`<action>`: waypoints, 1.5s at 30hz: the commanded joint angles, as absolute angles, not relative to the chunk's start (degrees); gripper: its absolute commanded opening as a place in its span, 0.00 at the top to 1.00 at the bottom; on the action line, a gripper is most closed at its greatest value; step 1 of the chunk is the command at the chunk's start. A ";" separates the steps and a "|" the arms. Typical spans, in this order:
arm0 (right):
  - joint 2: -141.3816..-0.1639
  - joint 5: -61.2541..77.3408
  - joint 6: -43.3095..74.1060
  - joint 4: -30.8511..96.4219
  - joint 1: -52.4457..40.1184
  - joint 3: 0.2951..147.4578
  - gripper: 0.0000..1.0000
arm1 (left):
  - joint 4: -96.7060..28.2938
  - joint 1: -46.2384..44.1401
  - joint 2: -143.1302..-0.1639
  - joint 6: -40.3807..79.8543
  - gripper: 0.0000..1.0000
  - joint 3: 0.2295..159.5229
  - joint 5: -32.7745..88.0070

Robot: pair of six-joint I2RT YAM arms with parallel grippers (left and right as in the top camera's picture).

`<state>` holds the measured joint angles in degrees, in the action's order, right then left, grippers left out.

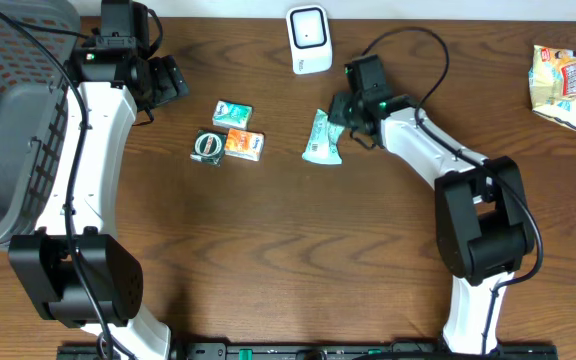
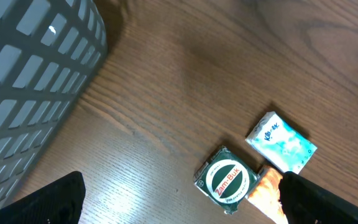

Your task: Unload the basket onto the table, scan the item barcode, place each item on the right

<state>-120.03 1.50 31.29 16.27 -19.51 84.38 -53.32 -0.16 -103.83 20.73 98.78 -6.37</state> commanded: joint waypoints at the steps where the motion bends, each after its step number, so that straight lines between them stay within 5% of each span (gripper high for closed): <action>1: -120.64 7.99 27.55 14.72 -17.78 86.70 0.58 | -53.34 -0.16 -104.16 20.38 0.02 99.11 -7.09; 8: -120.68 18.44 26.65 21.43 -16.93 88.97 0.42 | -53.34 -0.16 -104.18 20.38 0.02 99.11 -7.09; 13: -122.02 15.79 29.28 28.40 -18.31 88.75 0.07 | -53.34 -0.16 -104.18 20.38 0.02 99.11 -7.09; 19: -126.65 14.46 33.45 27.33 -20.43 88.71 0.05 | -53.34 -0.16 -104.16 20.38 0.02 99.11 -7.09; 21: -128.40 14.50 33.47 26.61 -20.73 88.71 0.14 | -53.34 -0.16 -104.16 20.38 0.02 99.11 -7.09; 31: -129.62 21.28 33.08 26.09 -18.04 89.01 0.99 | -53.34 -0.16 -104.16 20.38 0.02 99.11 -7.09; 45: -112.27 39.22 34.46 25.28 -10.41 89.21 0.99 | -53.34 -0.19 -104.18 20.38 0.02 99.11 -7.09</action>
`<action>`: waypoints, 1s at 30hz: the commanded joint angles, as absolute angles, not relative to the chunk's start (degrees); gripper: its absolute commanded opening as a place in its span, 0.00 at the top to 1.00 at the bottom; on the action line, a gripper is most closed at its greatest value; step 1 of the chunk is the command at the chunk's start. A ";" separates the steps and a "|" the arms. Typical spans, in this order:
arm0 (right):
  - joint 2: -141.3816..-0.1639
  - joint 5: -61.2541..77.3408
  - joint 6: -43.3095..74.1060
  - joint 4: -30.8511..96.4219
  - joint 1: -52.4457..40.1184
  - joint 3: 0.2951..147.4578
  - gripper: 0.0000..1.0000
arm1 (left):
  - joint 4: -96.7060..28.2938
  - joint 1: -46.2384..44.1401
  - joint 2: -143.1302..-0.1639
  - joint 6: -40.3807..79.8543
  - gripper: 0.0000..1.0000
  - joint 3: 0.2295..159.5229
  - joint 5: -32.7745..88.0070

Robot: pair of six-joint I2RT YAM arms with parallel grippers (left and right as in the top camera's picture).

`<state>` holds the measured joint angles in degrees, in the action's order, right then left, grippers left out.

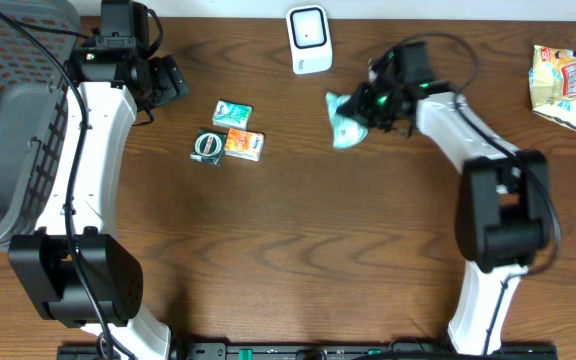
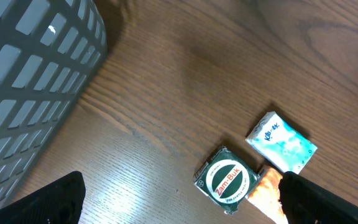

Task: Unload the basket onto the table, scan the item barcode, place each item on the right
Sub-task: 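Hold the green packet under the scanner with the right gripper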

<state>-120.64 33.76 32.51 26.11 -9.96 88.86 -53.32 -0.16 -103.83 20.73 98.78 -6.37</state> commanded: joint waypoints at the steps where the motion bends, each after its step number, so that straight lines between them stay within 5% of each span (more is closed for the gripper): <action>1: -110.76 39.11 35.16 24.91 -10.66 89.21 0.99 | -53.34 -0.16 -104.18 20.38 0.02 99.11 -7.09; 14: -103.39 18.68 49.74 20.38 -20.62 89.19 0.98 | -53.34 -0.16 -104.18 20.38 0.02 99.11 -7.09; 30: -103.42 11.60 51.90 21.74 -24.86 89.19 0.98 | -53.34 -0.16 -104.16 20.38 0.02 99.11 -7.09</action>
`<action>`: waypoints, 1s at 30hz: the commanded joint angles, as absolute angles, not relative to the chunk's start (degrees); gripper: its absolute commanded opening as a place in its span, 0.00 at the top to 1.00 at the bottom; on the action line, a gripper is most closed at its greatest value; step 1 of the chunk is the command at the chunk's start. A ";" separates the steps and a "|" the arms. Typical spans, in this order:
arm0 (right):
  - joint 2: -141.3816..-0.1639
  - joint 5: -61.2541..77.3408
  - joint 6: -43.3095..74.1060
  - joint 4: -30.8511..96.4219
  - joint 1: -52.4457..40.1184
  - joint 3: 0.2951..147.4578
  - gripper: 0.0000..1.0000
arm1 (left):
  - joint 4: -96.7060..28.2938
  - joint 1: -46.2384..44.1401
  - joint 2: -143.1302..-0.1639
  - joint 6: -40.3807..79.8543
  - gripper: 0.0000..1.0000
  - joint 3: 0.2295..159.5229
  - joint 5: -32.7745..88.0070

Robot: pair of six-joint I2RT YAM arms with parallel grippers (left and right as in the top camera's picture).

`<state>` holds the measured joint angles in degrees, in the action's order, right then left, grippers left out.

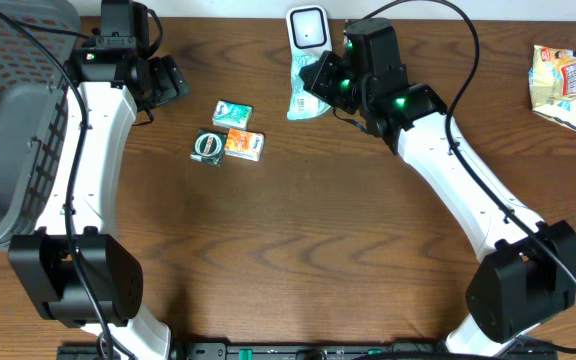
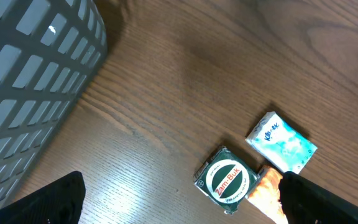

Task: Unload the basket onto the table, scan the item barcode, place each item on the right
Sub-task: 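Hold the green packet under the scanner with the right gripper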

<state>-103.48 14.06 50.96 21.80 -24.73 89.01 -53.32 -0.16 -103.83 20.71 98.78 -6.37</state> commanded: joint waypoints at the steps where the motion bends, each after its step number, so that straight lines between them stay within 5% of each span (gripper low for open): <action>1: -103.42 11.05 51.88 21.89 -24.86 89.19 0.99 | -53.34 -0.16 -104.16 20.38 0.02 99.11 -7.09; 9: -103.50 -4.82 47.31 25.63 -24.82 89.19 0.98 | -53.34 -0.16 -104.16 20.38 0.02 99.11 -7.09; 20: -111.46 -35.03 15.03 26.57 -24.86 89.17 0.99 | -53.34 -0.19 -104.18 20.38 0.02 99.11 -7.09; 25: -120.25 -53.45 9.67 26.59 -25.17 89.17 0.99 | -53.34 -0.16 -104.16 20.40 0.02 99.11 -7.09; 30: -125.51 -55.37 5.41 27.44 -26.76 89.17 0.96 | -53.34 -0.16 -104.16 20.38 0.02 99.11 -7.09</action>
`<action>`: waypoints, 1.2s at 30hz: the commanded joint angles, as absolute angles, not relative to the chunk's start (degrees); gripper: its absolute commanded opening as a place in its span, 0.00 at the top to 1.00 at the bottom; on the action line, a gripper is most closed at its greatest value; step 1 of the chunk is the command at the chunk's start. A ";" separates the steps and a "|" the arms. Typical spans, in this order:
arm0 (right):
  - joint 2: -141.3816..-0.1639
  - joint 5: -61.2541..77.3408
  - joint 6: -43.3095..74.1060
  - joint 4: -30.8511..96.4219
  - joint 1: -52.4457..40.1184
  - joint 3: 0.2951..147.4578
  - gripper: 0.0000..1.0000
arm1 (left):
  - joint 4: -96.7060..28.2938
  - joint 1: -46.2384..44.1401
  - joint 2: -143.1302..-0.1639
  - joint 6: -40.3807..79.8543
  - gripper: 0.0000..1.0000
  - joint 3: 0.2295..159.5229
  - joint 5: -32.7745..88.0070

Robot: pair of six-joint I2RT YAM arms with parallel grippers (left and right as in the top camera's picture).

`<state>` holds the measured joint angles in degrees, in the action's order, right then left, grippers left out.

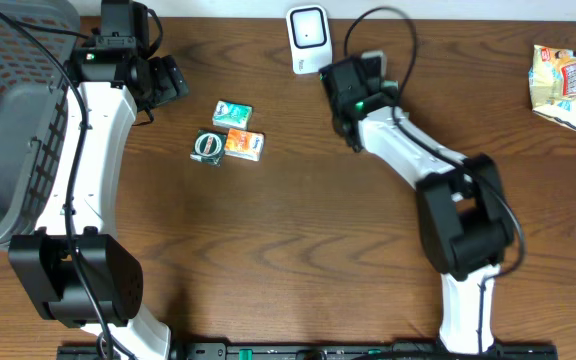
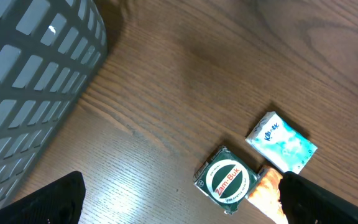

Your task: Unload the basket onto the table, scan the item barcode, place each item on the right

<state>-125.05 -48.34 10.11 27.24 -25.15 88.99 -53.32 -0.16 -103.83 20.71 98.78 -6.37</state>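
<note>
The white barcode scanner [image 1: 309, 39] stands at the table's far edge. My right gripper [image 1: 344, 92] hangs just right of and in front of it, seen from above, its fingers hidden under the wrist. The green packet does not show anywhere; whether it is under that wrist cannot be told. My left gripper [image 1: 168, 80] hovers at the back left, open and empty [image 2: 182, 205], its dark fingertips [image 2: 58, 199] wide apart. Below it lie a green Zam-Buk tin [image 2: 227, 179], a light blue packet [image 2: 281, 149] and an orange packet [image 1: 244, 144].
A grey slatted basket [image 1: 13, 110] fills the left side, its wall [image 2: 23, 81] close to the left gripper. A yellow snack bag [image 1: 558, 85] lies at the far right. The right arm's black cable [image 1: 388, 30] loops beside the scanner.
The right gripper has come a little lower and nearer, from just right of the scanner with the green packet showing, and the packet is now out of sight. The left arm is unchanged.
The right gripper was first at the green packet lying mid-table. Then it held the packet lifted to the right of the scanner, then close against the scanner's right side. Now the gripper hangs in front of the scanner with the packet hidden. The left arm stayed still throughout.
</note>
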 commanded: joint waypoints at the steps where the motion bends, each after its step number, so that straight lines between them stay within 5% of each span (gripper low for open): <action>1: -126.28 -53.98 5.19 28.51 -27.44 89.17 0.95 | -53.34 -0.16 -104.16 20.38 0.02 99.11 -7.09; 9: -126.80 -43.44 5.02 33.91 -30.92 89.17 0.83 | -53.34 -0.16 -104.16 20.38 0.02 99.11 -7.09; 13: -126.76 -44.66 5.06 35.16 -32.18 89.19 0.52 | -53.34 -0.16 -104.16 20.38 0.02 99.11 -7.09; 28: -116.03 -35.90 8.08 33.58 -32.16 89.62 0.22 | -53.34 -0.16 -104.16 20.38 0.02 99.11 -7.09; 36: -115.46 -1.32 8.05 33.43 -17.26 89.49 0.13 | -53.34 -0.16 -104.18 20.38 0.02 99.11 -7.09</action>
